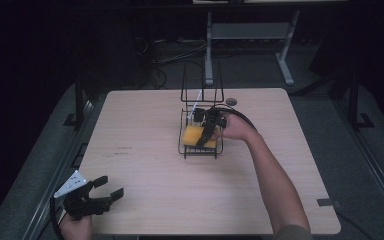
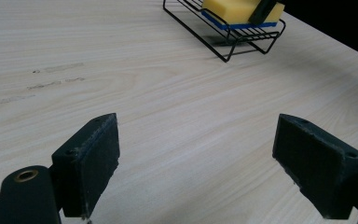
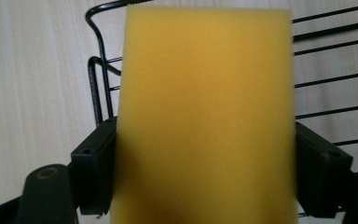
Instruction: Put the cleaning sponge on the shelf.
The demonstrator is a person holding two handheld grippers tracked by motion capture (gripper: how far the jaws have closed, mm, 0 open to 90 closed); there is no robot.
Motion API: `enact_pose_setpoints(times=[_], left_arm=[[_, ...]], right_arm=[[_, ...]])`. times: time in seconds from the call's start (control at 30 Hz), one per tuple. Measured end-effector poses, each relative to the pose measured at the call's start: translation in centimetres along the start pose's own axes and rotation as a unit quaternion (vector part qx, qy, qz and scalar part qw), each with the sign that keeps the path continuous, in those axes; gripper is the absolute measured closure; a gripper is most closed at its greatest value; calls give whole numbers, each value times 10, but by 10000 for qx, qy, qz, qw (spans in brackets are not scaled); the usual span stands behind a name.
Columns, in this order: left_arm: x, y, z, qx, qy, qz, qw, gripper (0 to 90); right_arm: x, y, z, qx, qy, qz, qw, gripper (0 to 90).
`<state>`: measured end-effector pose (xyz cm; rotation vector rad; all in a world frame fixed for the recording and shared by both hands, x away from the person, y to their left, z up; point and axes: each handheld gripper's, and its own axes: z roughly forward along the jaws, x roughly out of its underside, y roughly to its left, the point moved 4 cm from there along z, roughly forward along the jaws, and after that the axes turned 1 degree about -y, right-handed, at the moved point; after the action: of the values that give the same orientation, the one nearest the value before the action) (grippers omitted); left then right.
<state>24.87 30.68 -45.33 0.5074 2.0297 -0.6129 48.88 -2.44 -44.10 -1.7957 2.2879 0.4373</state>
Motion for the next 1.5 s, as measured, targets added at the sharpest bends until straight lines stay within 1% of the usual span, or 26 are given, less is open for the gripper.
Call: enact_pose_setpoints(times=[0.17, 0.4, 0.53, 0.6, 0.67, 0.77, 0.83, 0.93, 1.0, 1.07, 1.13, 1.4, 1.5], left_arm=[[0, -1, 0, 6, 14, 21, 10000, 140], [0, 0, 0, 4, -1, -2, 10000, 140], [0, 0, 0, 4, 11, 12, 10000, 140], [0, -1, 0, 0, 7, 9, 10000, 141], [0, -1, 0, -3, 10, 8, 10000, 141], [0, -1, 0, 0, 19, 23, 10000, 140], [0, -1, 1, 3, 37, 35, 10000, 140], [0, -2, 1, 8, 38, 39, 10000, 140], [0, -2, 1, 5, 42, 38, 10000, 140], [0, -2, 1, 1, 36, 46, 10000, 141], [0, -2, 1, 0, 34, 32, 10000, 140], [0, -2, 1, 8, 40, 42, 10000, 140], [0, -2, 2, 7, 42, 42, 10000, 140]], right_arm=[[-2, -1, 3, -2, -102, -12, 9999, 213], [0, -1, 7, 26, -88, 0, 10000, 207], [-1, 1, 7, 63, -89, 7, 9999, 187], [-1, 3, 7, 90, -120, -14, 9999, 187], [0, 3, 6, 69, -233, -26, 9997, 187], [3, 2, 5, 63, -336, 48, 9994, 185], [5, 3, 4, 53, -344, 85, 9994, 182], [5, 4, 1, 71, -372, 63, 9993, 182], [4, 4, -2, 95, -450, 53, 9989, 181], [4, 5, -5, 83, -505, 94, 9986, 182], [4, 5, -6, 124, -526, 69, 9985, 182], [5, 6, -8, 175, -512, 109, 9985, 181], [4, 8, -8, 186, -530, 52, 9984, 179]])
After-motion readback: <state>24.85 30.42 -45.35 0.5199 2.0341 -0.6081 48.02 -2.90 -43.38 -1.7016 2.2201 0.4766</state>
